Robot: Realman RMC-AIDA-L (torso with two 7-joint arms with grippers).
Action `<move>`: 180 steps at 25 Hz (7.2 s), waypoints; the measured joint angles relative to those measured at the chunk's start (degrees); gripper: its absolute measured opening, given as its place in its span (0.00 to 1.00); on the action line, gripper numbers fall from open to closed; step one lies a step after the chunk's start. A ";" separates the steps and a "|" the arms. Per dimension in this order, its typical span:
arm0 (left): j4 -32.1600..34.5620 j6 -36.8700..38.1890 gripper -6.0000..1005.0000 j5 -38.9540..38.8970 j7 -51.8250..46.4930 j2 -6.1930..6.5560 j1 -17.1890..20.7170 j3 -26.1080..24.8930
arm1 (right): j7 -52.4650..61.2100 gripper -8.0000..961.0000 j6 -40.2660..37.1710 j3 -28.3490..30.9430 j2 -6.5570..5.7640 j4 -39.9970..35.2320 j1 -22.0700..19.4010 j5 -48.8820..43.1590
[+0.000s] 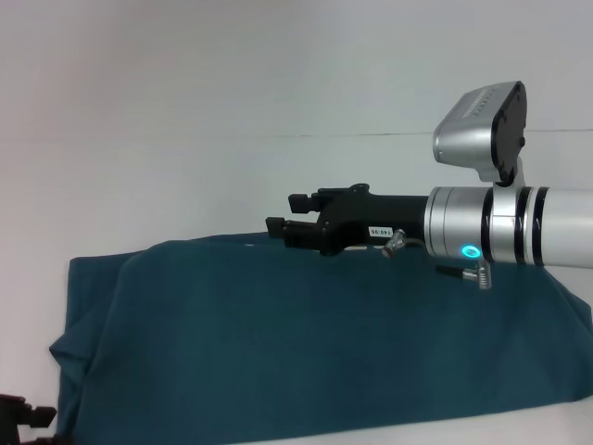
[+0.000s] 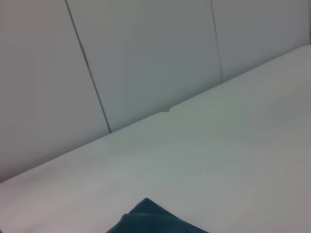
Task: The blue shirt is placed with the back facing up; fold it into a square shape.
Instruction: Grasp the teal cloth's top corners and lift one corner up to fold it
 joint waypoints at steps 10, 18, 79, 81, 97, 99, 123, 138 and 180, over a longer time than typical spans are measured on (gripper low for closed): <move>0.09 -0.83 0.52 1.62 -0.06 -0.19 -0.18 2.97 | 0.30 0.58 1.31 -0.22 0.00 0.57 0.73 0.01; -0.43 -1.79 0.53 2.34 -0.03 -0.11 -0.64 4.27 | 0.32 0.58 1.67 -0.18 0.00 0.72 0.59 0.41; -0.68 -1.37 0.06 0.30 -0.05 0.22 -2.09 5.22 | -0.24 0.51 1.89 0.31 -0.27 2.88 -0.77 0.90; 0.18 -0.63 0.05 -0.46 -0.05 0.26 -2.11 4.68 | -0.25 0.45 2.01 0.32 -0.33 3.03 -0.96 0.87; 4.86 4.95 0.08 -9.79 -0.36 0.27 -2.08 0.85 | 2.21 0.01 1.72 -5.97 0.24 7.29 0.45 -1.68; 4.97 4.97 0.08 -9.63 -0.37 0.27 -1.98 0.83 | 2.91 0.01 1.28 -6.63 0.25 7.33 0.48 -1.66; 2.76 1.91 0.56 -0.27 -0.51 0.00 -1.47 5.79 | 2.95 0.01 1.22 -6.03 0.12 6.72 0.51 -0.91; -0.80 -3.30 0.67 4.22 -1.33 -0.03 -2.12 8.07 | 2.70 0.01 1.42 -5.17 0.08 6.73 0.16 -0.89; -1.94 -3.17 0.29 5.05 -0.88 0.21 -3.52 12.31 | 2.69 0.01 1.50 -2.93 -0.26 7.27 -0.09 -0.82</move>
